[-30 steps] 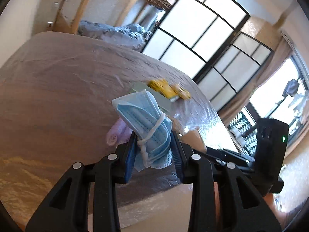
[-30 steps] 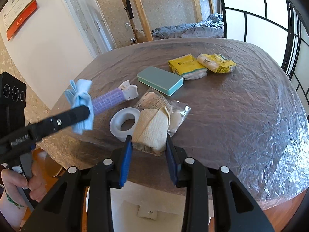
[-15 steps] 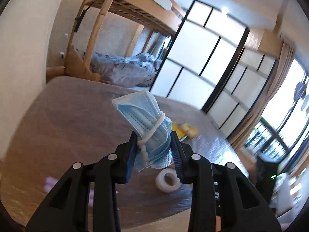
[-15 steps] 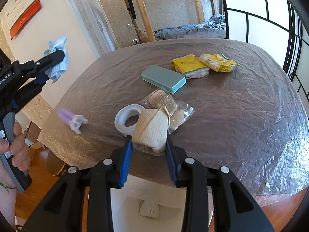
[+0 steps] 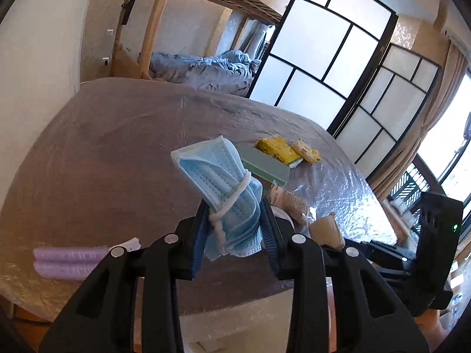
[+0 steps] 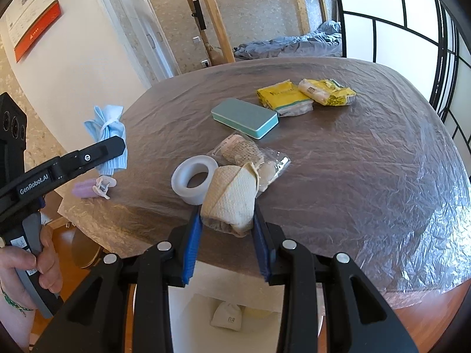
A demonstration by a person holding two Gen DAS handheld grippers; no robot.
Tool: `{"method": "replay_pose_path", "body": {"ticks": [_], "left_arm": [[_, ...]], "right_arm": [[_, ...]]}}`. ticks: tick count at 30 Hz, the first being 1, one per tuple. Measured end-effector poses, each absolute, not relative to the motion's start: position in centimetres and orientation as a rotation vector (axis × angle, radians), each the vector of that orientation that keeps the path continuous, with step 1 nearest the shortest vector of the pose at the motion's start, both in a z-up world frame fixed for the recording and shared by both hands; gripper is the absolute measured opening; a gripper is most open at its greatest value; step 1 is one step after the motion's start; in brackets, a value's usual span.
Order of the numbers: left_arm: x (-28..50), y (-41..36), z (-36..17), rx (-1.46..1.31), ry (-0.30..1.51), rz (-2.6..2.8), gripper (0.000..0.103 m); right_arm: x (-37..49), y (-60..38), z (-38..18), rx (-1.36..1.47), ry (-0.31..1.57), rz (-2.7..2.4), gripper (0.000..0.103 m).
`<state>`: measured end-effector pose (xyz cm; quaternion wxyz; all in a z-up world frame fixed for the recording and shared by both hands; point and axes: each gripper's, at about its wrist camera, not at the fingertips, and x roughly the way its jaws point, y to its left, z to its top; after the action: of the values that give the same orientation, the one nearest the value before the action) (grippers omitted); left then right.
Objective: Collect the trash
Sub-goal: 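Carry the blue mask and the tissue with both tools over the white bin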
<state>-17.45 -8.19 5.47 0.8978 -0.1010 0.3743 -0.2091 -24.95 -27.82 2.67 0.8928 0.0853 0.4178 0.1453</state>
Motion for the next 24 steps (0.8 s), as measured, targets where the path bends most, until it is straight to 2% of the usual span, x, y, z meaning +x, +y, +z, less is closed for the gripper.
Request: {"method": "replay_pose_path", "body": {"ticks": [24], "left_arm": [[-22.2,-10.6,4.5,-0.162,0.845,-0.411,0.036]], "right_arm": [[-27.9,-29.0,3.7,0.171,0.850,0.360,0.034]]}}
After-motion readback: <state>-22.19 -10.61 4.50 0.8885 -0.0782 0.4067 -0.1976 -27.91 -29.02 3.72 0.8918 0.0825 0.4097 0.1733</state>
